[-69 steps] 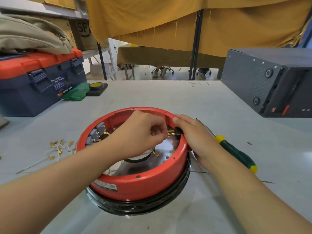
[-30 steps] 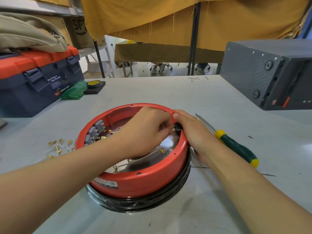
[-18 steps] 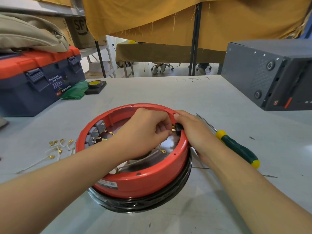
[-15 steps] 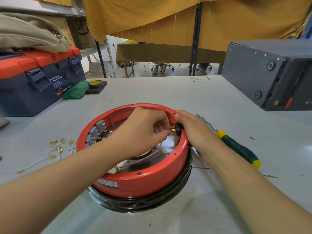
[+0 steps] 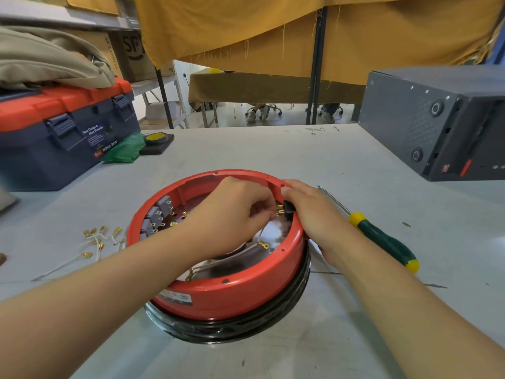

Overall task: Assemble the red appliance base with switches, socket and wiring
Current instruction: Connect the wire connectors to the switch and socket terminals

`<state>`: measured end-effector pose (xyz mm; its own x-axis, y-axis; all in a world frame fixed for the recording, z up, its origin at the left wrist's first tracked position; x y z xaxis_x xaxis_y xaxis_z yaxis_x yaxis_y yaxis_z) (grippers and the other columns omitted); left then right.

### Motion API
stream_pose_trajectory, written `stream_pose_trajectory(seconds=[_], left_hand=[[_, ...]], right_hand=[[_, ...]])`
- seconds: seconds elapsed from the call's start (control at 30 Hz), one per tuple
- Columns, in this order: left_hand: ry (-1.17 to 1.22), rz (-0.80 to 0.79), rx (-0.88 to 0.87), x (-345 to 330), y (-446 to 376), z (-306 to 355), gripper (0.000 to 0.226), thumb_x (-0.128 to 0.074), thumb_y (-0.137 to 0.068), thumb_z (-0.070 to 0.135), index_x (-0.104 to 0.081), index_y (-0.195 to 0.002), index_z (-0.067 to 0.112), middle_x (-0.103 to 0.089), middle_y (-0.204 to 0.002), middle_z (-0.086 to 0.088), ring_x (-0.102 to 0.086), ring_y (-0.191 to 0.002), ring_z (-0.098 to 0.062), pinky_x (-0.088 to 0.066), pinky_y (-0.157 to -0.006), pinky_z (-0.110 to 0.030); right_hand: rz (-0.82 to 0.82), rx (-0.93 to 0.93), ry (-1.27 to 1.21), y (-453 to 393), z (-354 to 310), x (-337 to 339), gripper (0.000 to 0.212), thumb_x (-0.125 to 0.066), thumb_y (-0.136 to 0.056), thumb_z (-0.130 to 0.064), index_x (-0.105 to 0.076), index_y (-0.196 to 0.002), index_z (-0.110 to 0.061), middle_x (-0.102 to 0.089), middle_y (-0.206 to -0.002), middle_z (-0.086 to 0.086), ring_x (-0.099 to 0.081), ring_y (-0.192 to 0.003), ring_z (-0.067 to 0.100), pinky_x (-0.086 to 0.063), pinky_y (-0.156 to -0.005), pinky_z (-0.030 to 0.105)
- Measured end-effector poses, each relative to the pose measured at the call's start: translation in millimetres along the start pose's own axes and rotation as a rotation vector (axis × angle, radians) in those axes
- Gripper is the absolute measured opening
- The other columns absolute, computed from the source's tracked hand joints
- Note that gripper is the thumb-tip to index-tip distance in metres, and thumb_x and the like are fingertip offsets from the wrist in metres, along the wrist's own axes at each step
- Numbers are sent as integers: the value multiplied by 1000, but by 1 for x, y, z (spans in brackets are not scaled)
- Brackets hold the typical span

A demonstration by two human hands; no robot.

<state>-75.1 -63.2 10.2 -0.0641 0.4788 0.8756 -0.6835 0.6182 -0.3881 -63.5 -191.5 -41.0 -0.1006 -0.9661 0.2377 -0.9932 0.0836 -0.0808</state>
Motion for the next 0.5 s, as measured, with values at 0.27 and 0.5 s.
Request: stream_pose_trajectory(seconds=[0.27, 0.5], left_hand=[[132, 45, 184, 21, 6, -18, 5, -70, -80, 16, -70, -78, 20, -67, -66, 11, -60, -65, 3, -42, -60, -5], [-99, 82, 398, 46, 41, -58, 23, -73, -77, 27, -66, -99, 25, -55, -103, 2, -53, -93, -14, -36, -78, -23]], right_hand=[[-36, 1, 67, -2, -2, 5, 41, -37, -99, -21, -47, -137, -33, -45, -82, -19, -45, -69, -1, -31, -57, 17], [-17, 11, 145, 0, -6, 8, 44, -36, -98, -18, -48, -138, -32, -53, -87, -16, -51, -62, 4, -38, -56, 18]])
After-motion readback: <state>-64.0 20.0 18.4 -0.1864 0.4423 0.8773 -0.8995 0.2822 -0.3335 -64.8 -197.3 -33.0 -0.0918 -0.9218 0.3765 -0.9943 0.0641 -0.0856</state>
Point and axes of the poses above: each hand's wrist, its own y-axis away from the middle knuckle, its own x-axis out of the back of the hand, z = x × y, the point moved 4 cm from there along -y, towards the middle knuckle
